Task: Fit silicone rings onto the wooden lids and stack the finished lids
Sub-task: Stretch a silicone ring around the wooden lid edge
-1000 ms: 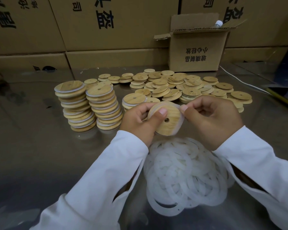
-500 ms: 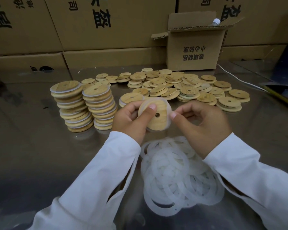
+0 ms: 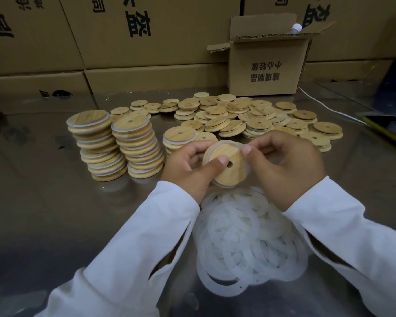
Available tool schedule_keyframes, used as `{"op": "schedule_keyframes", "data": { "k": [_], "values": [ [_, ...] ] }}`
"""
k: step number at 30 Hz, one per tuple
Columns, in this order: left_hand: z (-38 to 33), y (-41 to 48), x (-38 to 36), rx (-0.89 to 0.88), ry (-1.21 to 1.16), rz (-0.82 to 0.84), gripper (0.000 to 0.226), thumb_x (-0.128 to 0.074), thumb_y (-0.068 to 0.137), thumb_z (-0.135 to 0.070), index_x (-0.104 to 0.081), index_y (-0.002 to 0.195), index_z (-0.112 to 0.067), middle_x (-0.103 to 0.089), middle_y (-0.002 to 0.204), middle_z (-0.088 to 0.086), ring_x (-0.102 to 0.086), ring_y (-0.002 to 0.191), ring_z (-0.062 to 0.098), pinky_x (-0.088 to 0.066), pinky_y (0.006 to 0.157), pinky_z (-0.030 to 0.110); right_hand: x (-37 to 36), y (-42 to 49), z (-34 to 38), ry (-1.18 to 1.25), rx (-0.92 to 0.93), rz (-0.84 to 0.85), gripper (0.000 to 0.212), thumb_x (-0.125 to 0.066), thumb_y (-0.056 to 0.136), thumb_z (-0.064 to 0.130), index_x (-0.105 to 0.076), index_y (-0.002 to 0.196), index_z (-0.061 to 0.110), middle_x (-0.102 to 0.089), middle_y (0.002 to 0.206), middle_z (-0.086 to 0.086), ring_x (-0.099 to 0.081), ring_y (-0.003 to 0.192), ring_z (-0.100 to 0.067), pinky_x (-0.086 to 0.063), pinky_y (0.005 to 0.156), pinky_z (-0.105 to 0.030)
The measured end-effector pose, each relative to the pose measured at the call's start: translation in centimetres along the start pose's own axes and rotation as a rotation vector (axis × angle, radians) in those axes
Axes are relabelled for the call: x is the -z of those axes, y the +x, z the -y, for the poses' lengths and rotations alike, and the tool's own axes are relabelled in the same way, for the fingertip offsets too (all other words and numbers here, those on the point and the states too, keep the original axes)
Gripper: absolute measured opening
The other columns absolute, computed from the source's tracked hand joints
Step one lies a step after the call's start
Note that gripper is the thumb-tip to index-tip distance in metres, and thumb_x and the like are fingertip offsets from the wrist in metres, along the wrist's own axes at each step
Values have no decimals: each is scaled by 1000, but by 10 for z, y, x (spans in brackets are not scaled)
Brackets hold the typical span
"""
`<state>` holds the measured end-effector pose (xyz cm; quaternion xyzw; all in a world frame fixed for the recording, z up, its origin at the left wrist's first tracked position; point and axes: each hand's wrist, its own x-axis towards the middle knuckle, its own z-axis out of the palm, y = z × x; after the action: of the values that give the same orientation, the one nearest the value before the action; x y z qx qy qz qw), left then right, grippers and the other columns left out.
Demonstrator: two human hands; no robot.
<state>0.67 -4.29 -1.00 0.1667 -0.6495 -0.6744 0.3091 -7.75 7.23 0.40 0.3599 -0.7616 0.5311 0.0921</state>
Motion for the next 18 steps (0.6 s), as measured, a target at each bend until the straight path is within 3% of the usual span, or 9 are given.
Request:
{"op": "schedule_keyframes", "data": {
  "k": [4,10,13,18],
  "values": [
    [-1,-1,0,-10,11,35,20,-65,80,-2,-64,90,-19,-69,91,6,-66,90,25,-54,83,44,3,6,0,80,-119,23,18,-63,79,21,-62,62,27,-62,64,10,-56,61,-5,-43,57,-11],
    [-3,0,3,-13,19,70,28,-72,69,-13,-64,96,-17,-69,96,10,-66,93,27,-55,80,43,9,11,1,153,-188,72,18,-65,80,18,-64,63,24,-66,69,-1,-63,70,-19,-47,66,-23],
    [-1,3,4,12,-12,67,31,-67,61,-20,-67,92,-20,-72,92,8,-68,90,27,-54,83,48,11,12,4,160,-174,111,16,-63,80,17,-64,65,23,-67,70,-1,-61,67,-15,-48,63,-19],
    [5,5,7,17,-22,13,17,-68,60,-19,-72,74,-28,-73,81,0,-69,82,20,-55,77,42,8,9,3,230,-147,175,19,-63,82,12,-64,66,23,-64,64,4,-58,58,-5,-46,59,-11]
  ]
}}
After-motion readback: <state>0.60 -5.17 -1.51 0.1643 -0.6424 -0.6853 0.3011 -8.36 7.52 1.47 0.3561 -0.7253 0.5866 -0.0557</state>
